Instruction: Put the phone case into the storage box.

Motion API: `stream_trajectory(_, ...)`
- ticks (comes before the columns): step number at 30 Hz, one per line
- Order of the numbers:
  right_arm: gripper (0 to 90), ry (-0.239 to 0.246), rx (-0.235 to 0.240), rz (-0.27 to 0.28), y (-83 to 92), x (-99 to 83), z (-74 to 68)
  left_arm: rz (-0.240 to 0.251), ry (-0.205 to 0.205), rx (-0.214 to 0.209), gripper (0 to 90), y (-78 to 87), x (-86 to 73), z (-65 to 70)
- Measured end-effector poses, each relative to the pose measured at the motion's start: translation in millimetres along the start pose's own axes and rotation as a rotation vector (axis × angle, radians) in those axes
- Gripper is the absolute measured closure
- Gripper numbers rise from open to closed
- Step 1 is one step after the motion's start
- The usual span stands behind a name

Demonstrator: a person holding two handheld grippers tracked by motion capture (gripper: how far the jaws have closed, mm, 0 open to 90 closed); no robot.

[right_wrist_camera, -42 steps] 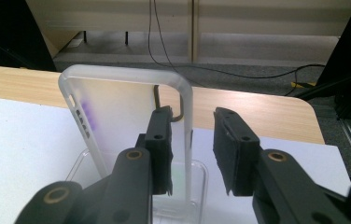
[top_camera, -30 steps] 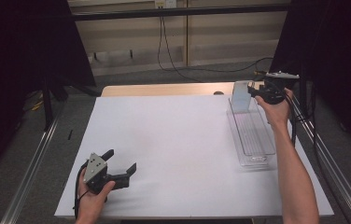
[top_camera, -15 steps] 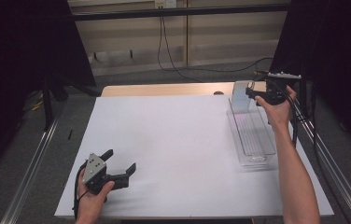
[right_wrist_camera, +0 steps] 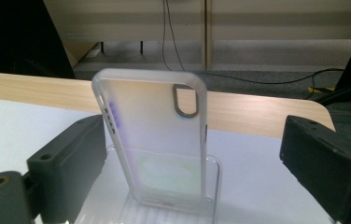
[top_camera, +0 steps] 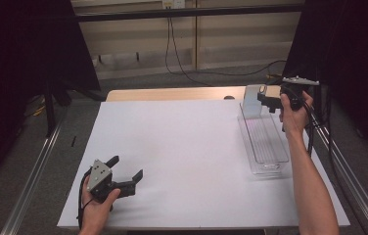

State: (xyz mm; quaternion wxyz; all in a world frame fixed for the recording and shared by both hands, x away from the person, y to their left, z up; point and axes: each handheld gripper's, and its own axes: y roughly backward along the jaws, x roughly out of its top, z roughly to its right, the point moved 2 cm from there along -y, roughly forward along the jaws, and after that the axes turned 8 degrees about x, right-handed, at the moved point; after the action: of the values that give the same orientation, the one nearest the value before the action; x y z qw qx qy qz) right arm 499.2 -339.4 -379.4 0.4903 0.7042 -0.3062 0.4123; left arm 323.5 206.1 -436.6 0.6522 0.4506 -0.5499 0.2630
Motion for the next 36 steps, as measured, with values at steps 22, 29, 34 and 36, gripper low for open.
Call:
stream_trajectory(22,3.0,0.052,-0.009,0.124,13.0,-10.9,-12.5,0.018,0.015,-0.004,2.8,11.2,-0.9,-3.4)
stream_trajectory(29,4.0,0.090,-0.034,0.118,20.0,-12.8,-19.4,0.021,0.025,-0.001,2.8,12.8,-0.7,-5.2)
stream_trajectory(34,3.1,0.105,-0.050,0.110,25.9,-15.0,-22.4,0.019,0.018,-0.002,2.8,12.8,-0.5,-5.3)
stream_trajectory(36,2.8,0.112,-0.059,0.119,29.3,-16.9,-22.7,0.019,0.018,0.002,2.8,13.0,-0.5,-5.0)
